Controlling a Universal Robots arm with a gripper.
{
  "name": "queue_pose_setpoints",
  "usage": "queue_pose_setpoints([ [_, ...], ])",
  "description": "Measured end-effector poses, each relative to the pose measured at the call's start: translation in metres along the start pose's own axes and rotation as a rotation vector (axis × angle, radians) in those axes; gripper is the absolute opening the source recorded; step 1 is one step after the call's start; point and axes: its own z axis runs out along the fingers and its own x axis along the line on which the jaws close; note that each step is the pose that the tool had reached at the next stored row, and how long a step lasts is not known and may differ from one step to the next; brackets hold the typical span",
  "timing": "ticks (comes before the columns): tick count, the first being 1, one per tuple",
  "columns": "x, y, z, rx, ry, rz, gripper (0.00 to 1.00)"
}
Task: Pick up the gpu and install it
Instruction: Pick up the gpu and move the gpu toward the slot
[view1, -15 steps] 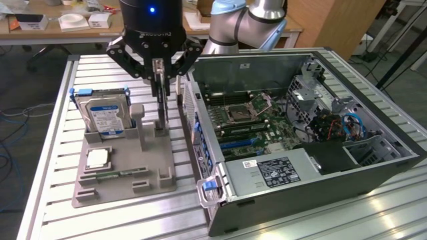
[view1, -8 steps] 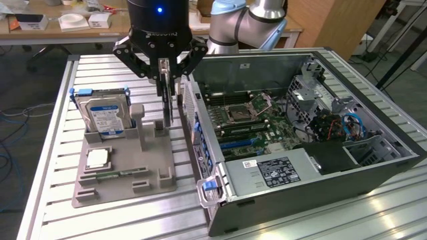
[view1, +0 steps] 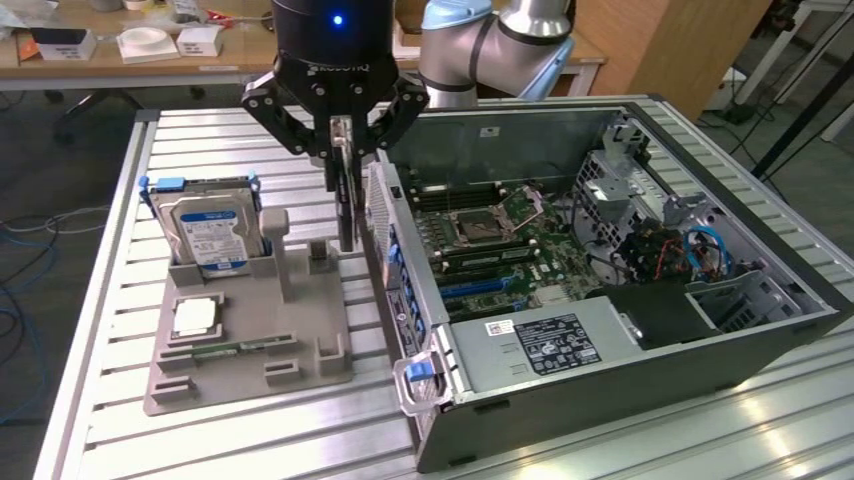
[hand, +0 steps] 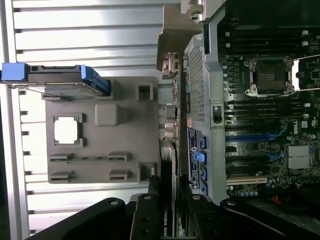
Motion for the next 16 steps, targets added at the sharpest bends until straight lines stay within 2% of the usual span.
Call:
queue_pose_setpoints([
  [16,-0.025,0.0018,0.0007,0.0,0.0,0.0,0.26],
])
